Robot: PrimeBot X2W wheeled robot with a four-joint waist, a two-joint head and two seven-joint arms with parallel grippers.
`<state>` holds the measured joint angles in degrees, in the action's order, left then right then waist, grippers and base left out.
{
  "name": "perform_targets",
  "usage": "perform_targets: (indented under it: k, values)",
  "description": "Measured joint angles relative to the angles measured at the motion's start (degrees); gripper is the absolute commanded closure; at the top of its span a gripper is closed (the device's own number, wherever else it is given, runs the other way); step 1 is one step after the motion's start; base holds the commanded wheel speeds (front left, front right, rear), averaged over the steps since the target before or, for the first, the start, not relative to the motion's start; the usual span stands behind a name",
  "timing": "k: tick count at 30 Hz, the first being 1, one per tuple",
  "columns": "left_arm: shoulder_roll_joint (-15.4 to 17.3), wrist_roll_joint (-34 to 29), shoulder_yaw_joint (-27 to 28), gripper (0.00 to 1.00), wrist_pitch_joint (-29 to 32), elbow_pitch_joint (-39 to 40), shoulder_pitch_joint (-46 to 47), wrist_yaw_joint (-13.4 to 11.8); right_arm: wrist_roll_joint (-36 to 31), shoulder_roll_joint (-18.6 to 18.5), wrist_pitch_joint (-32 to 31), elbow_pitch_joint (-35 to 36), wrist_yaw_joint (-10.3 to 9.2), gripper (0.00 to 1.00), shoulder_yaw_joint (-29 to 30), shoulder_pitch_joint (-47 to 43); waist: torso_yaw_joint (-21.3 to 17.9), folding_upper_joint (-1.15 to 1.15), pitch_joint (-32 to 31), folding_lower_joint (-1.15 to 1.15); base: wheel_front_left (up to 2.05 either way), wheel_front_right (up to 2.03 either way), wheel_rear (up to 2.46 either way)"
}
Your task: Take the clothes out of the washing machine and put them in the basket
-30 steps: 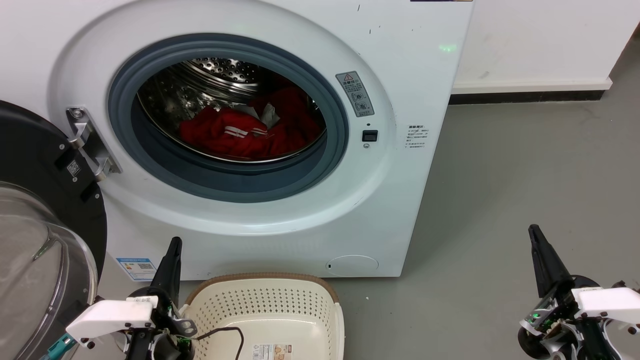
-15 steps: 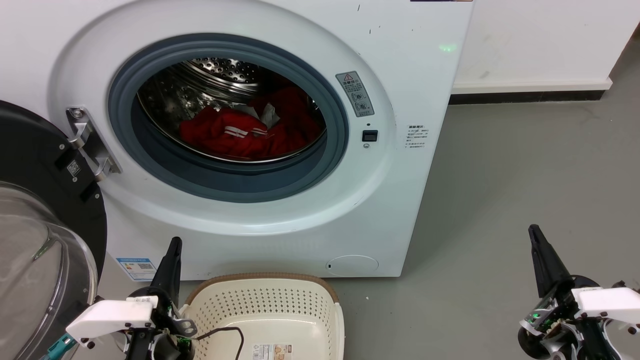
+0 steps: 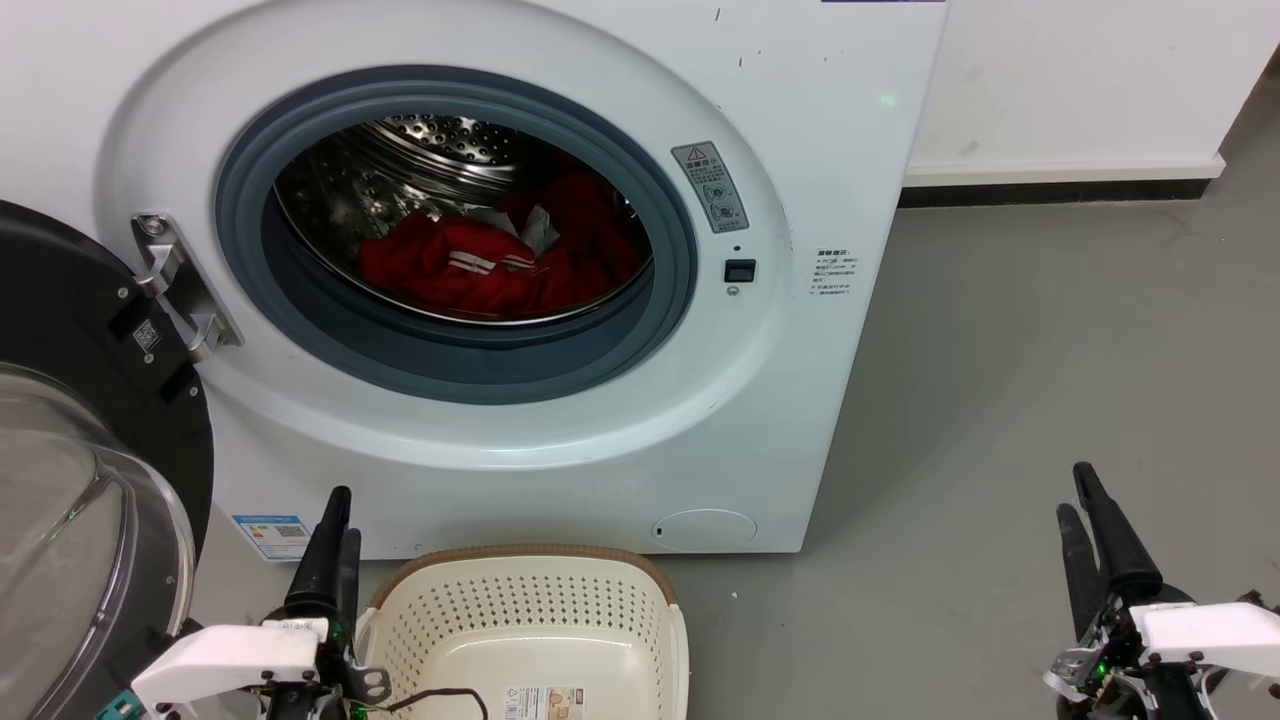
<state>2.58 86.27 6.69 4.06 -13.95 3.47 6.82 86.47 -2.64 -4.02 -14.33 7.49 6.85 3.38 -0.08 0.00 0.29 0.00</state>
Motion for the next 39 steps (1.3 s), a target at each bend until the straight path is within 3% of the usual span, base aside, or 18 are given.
perform_targets:
  k: [24, 39]
  values:
    - [0.0, -27.9, -2.9, 0.00, -5.8, 7.7, -1.3, -5.8, -34.8, 0.0, 5.7, 9.9, 0.00, 0.00, -3.6, -2.7, -0.3, 0.00, 0.5, 0.00, 0.00, 0.00, 0.00]
    - [0.1, -41.4, -4.6, 0.00, -8.8, 10.2, -3.2, -7.3, -49.0, 0.0, 8.6, 12.9, 0.00, 0.00, -4.7, -4.9, -0.7, 0.00, 0.3, 0.00, 0.00, 0.00, 0.00]
